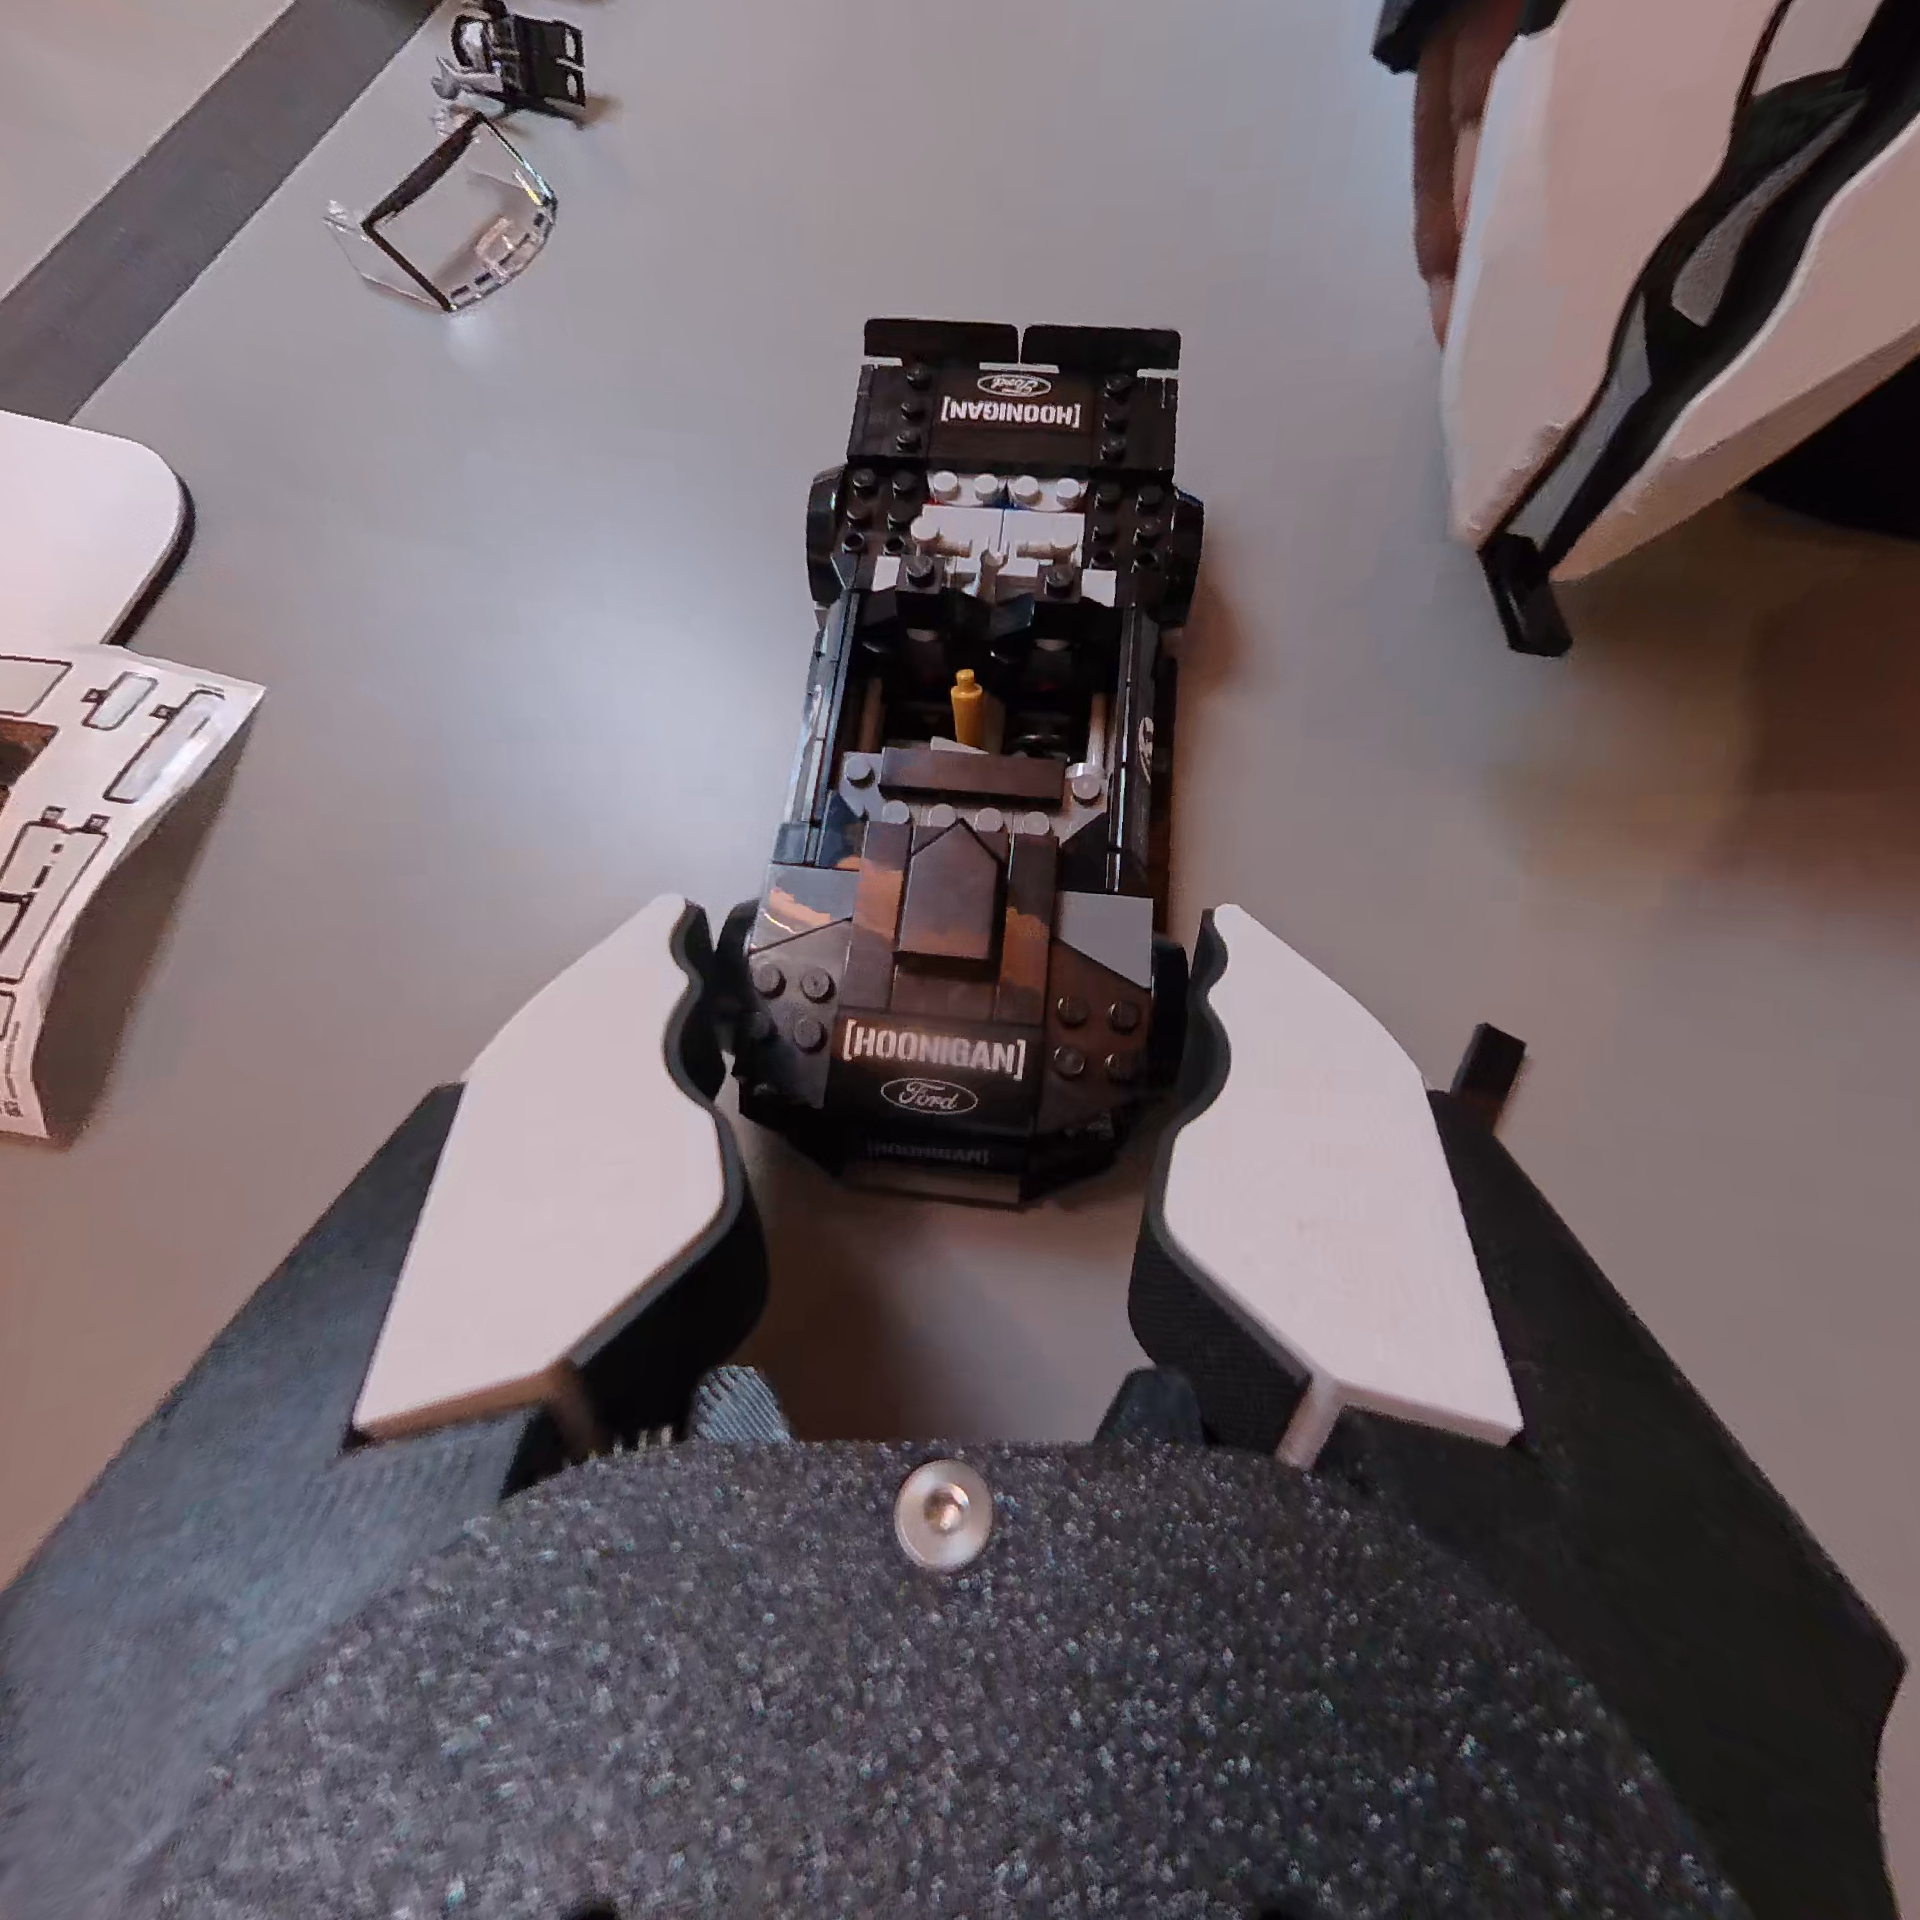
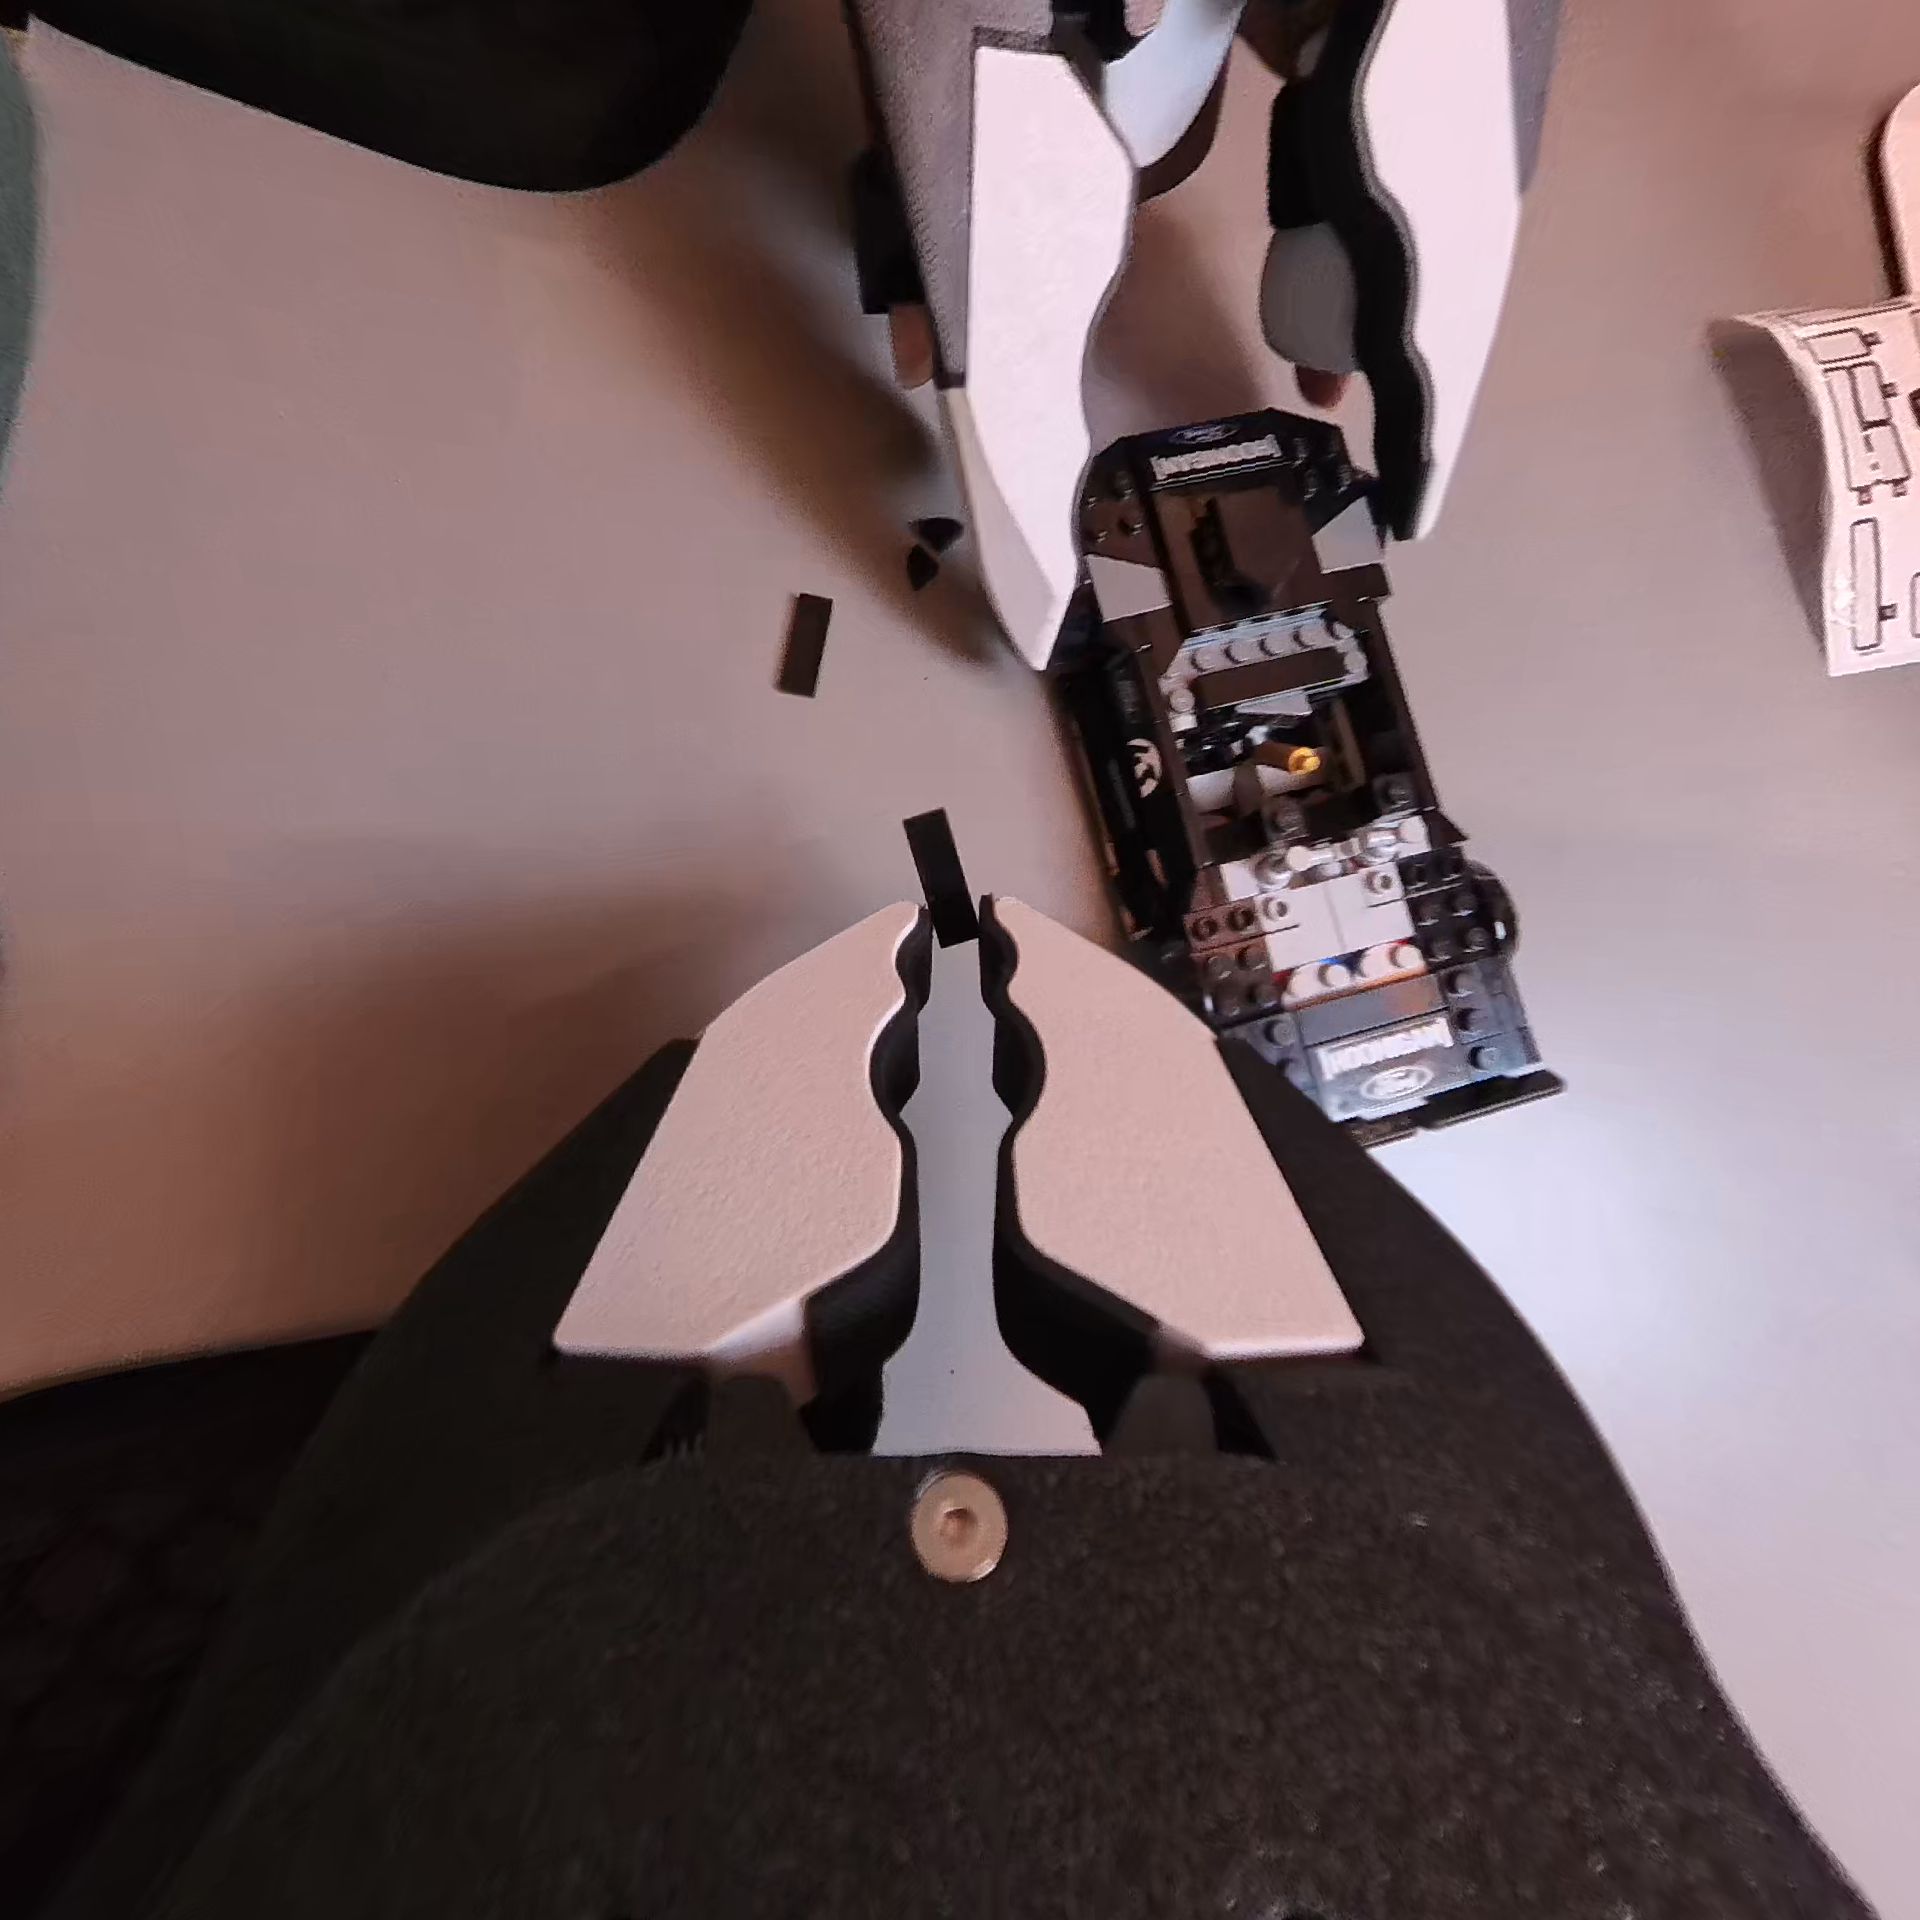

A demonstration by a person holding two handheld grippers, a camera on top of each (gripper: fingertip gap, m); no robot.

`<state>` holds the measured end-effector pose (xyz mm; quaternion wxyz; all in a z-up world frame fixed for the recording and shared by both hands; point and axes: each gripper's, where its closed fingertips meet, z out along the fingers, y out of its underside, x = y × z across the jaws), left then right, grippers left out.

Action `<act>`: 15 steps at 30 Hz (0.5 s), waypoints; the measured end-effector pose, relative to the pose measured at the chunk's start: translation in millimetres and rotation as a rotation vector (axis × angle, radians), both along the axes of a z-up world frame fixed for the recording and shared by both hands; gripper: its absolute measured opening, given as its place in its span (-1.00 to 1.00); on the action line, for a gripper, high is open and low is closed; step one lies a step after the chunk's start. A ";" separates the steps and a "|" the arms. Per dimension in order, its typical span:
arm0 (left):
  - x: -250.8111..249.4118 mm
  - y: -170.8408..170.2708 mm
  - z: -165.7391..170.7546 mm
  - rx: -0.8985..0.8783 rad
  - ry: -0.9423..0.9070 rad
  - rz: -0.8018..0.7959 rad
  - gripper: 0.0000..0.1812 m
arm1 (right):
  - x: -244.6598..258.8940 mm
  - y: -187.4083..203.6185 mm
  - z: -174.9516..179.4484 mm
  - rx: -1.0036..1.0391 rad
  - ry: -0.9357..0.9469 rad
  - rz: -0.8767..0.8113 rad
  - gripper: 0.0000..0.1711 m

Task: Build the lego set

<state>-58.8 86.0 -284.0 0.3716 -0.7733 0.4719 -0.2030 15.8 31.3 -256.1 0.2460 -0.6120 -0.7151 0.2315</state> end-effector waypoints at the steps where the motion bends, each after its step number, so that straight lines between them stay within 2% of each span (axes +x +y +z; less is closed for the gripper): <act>1: 0.6 -1.8 -0.1 -0.003 0.004 0.007 -0.04 | -0.8 1.6 0.9 0.005 0.003 -0.002 -0.90; 5: 0.2 -6.7 -0.5 -0.013 0.029 0.045 -0.04 | -2.7 8.4 4.1 0.026 0.002 -0.007 -0.90; 15: 5.1 -20.0 4.5 -0.025 0.003 0.020 -0.10 | -1.0 23.6 8.7 0.071 -0.011 -0.028 -0.90</act>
